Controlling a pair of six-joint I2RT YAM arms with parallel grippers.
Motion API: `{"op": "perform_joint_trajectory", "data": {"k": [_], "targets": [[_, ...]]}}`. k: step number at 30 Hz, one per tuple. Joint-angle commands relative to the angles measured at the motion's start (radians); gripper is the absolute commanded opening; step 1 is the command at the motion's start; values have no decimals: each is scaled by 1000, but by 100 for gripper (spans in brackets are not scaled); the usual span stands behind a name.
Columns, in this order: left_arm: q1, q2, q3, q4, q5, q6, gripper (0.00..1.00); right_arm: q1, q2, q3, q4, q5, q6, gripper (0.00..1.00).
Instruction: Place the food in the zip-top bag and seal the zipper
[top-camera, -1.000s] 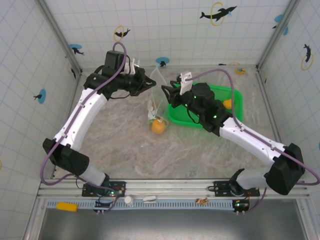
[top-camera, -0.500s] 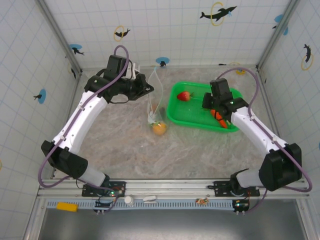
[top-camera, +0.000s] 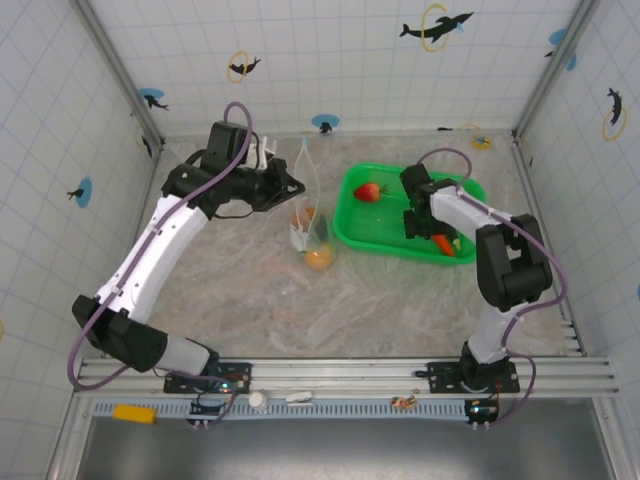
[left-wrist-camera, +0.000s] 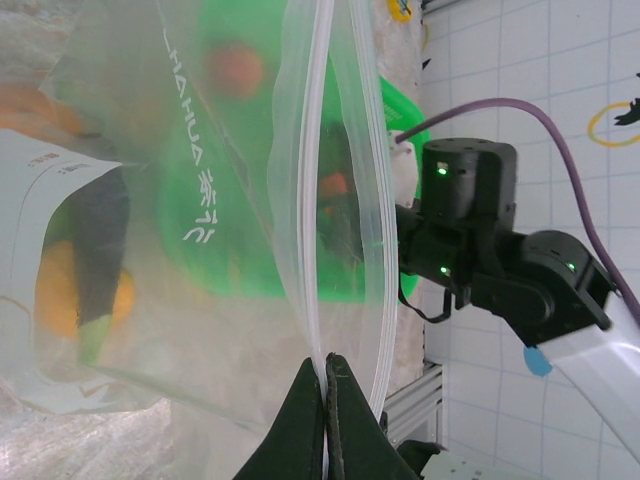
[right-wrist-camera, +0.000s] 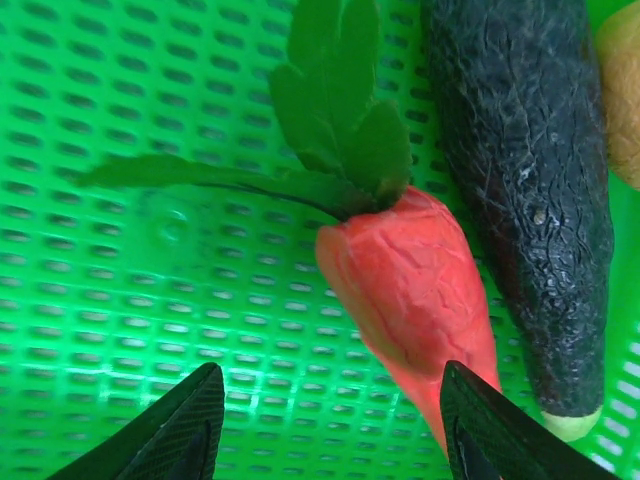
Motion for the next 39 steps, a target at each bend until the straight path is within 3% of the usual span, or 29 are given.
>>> {"op": "perform_joint_trajectory", "data": {"k": [1,14,24,27,35,39], "targets": [[-3,-36,-24,11,26,9,0,3,12,60,-52,98,-91,61],[-2,-40,-28,-6,14,27,0,-14,155,166,-59,56,-110,56],[10,-24,-15,-7,12,22,0,-26,164,185,-50,46,-82,33],[13,-23,-14,-8,4,21,0,-19,130,211,-45,40,-45,28],[13,8,17,-14,-6,17,0,22,-87,224,52,56,62,26],[13,18,19,0,0,3,0,25,-237,166,164,-41,109,26]]}}
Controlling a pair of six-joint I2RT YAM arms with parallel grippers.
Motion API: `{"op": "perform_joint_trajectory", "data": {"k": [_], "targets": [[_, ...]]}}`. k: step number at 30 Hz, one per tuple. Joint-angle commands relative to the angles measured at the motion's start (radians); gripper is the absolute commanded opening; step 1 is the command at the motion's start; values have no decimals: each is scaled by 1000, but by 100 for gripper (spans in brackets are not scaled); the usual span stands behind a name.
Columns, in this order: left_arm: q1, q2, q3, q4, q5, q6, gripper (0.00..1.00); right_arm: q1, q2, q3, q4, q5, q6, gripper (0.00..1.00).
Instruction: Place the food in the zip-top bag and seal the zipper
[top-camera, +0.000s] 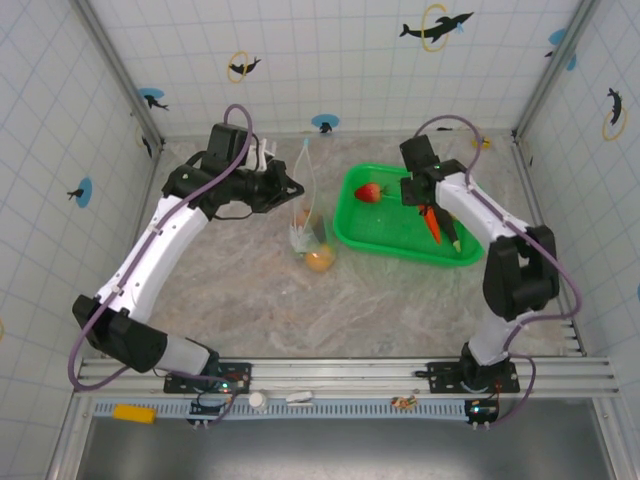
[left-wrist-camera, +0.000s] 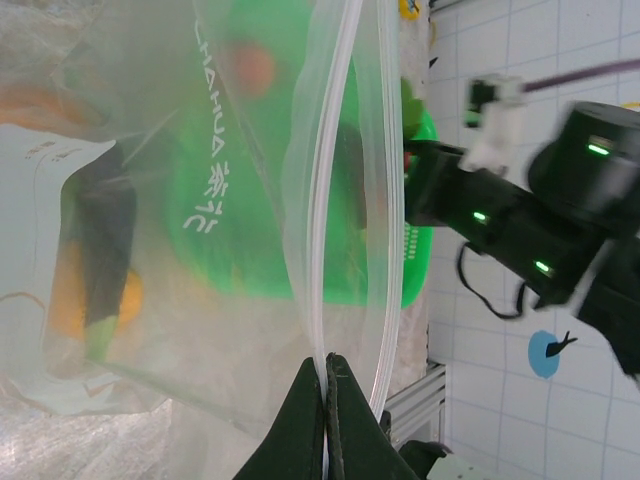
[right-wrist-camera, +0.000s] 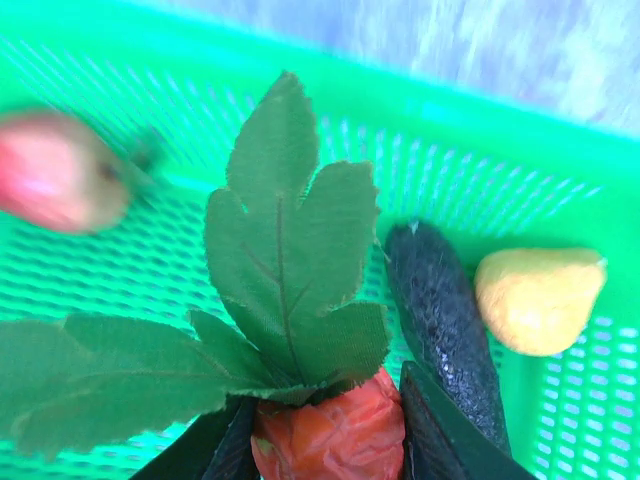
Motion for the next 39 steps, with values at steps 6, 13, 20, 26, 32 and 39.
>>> {"op": "perform_joint_trajectory", "data": {"k": [6,13,20,26,32,39], "targets": [[6,6,6,69,26,-44,0,5,-363,-225,465,-354,187,29],[7,14,-33,129,72,-83,0,63,-443,-249,834,-587,335,27],[9,26,-40,137,79,-92,0,164,-376,-117,1038,-605,380,25],[12,35,-34,146,90,-100,0,214,-286,3,1145,-616,406,25],[17,38,-24,147,96,-103,0,264,-236,38,1084,-640,331,24],[27,32,-18,143,103,-100,0,315,-245,-38,1016,-580,222,24]]}}
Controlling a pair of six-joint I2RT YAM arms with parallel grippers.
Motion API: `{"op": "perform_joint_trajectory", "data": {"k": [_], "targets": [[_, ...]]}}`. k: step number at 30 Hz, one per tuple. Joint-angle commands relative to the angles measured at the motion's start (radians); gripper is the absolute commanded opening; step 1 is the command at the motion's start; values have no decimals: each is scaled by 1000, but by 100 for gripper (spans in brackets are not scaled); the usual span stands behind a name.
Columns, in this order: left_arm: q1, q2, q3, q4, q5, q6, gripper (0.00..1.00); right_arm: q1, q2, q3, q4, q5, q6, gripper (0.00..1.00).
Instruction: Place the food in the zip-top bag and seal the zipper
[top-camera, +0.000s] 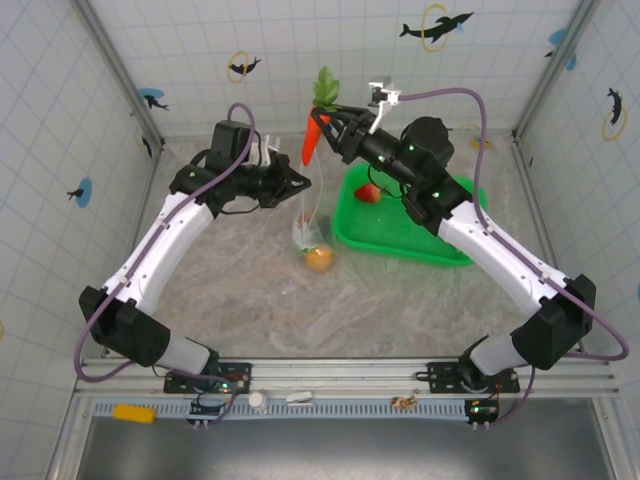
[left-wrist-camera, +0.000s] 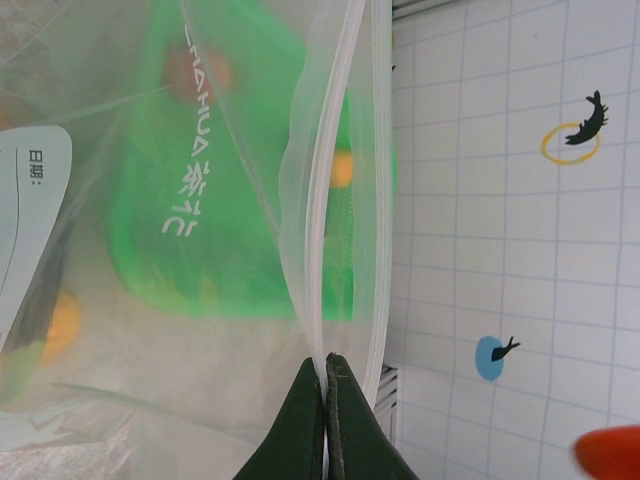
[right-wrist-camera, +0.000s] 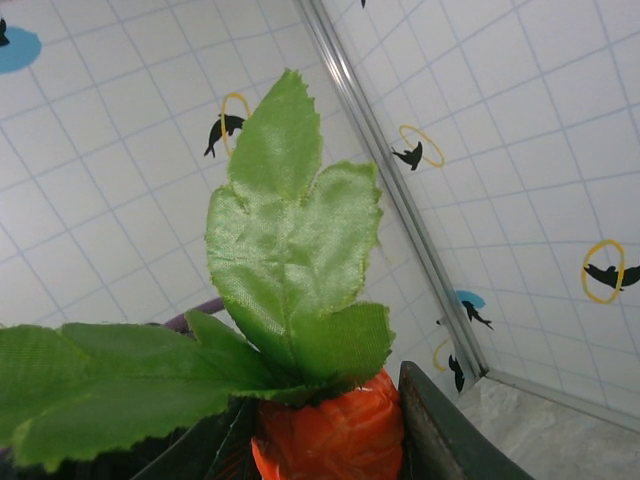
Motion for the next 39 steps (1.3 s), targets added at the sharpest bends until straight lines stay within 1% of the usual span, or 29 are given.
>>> {"op": "perform_joint_trajectory", "data": {"k": [1,6,13,18,23,26,32,33,34,36,38,39], "targets": [[10,1,18,7,20,-11,0,15,-10,-45,-11,34,-76,24],[10,1,27,8,22,-11,0,39,-22,-99,-73,70,-163,24],[10,3,36,8,18,-12,0,51,-43,-199,-107,88,-195,25],[10,8,46,7,17,-12,0,74,-66,-258,-130,127,-232,25],[9,11,40,5,15,-9,0,77,-80,-247,-139,148,-249,26],[10,16,68,3,4,-14,0,78,-57,-218,-198,153,-268,26],[10,26,145,-12,-33,-14,0,87,-8,-143,-354,186,-243,33],[41,26,152,-13,-40,-13,0,89,-4,-140,-368,189,-242,34],[41,25,159,-9,-40,-10,0,90,1,-136,-387,194,-244,35],[41,25,165,-5,-38,-3,0,91,15,-119,-436,200,-253,43],[44,28,170,-14,-40,2,0,90,29,-86,-485,207,-259,54],[43,27,169,-17,-41,4,0,91,30,-77,-491,207,-261,58]]}}
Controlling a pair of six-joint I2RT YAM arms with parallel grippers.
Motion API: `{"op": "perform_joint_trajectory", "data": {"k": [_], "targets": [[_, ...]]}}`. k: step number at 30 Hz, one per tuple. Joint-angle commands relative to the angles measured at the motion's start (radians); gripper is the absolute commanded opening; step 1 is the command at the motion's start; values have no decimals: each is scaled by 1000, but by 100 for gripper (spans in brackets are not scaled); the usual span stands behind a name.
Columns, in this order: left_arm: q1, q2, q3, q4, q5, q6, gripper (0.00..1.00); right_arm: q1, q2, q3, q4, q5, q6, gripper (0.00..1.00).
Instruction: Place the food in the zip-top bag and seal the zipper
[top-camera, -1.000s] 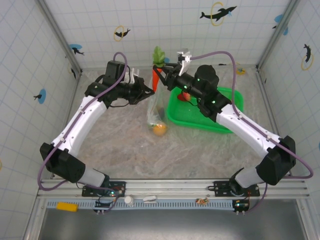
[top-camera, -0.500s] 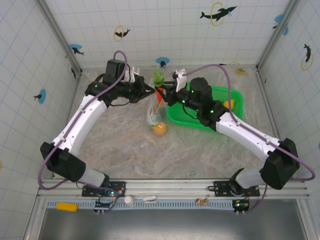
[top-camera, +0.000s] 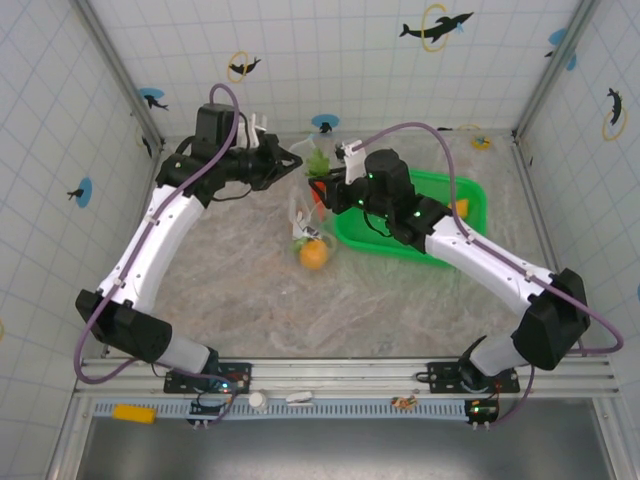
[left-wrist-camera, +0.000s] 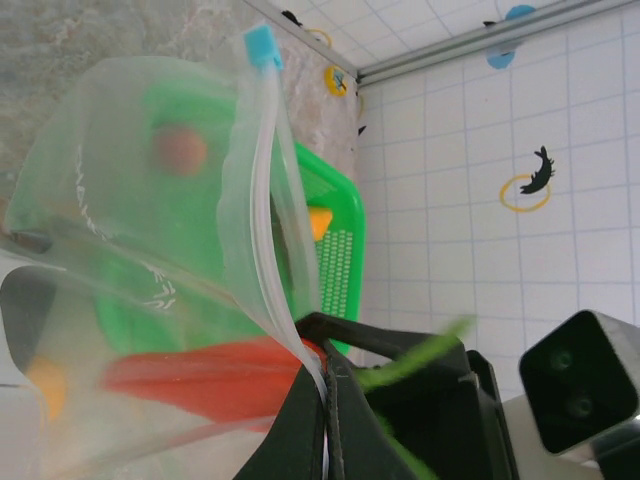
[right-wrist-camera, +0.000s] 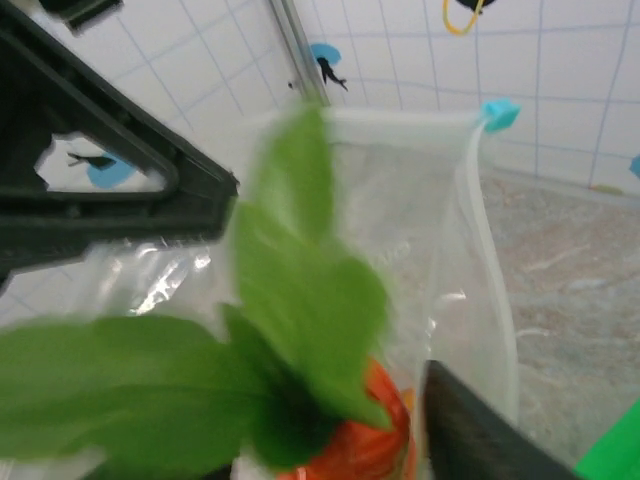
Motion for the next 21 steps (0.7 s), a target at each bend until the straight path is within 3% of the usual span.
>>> {"op": "perform_joint_trajectory", "data": {"k": [1,4,15,21], "targets": [[4,7,37,-6,-9,9,0,4,16,67,-77,25,-14,60],[2,0,32,-11,-17,13,0,-1,7,75,-65,34,-13,65],[3,-8,24,-67,-73,48,0,-47,-10,213,-109,4,15,67],[3,-22,-7,-46,-64,53,0,-118,-39,218,-258,225,105,62]]}}
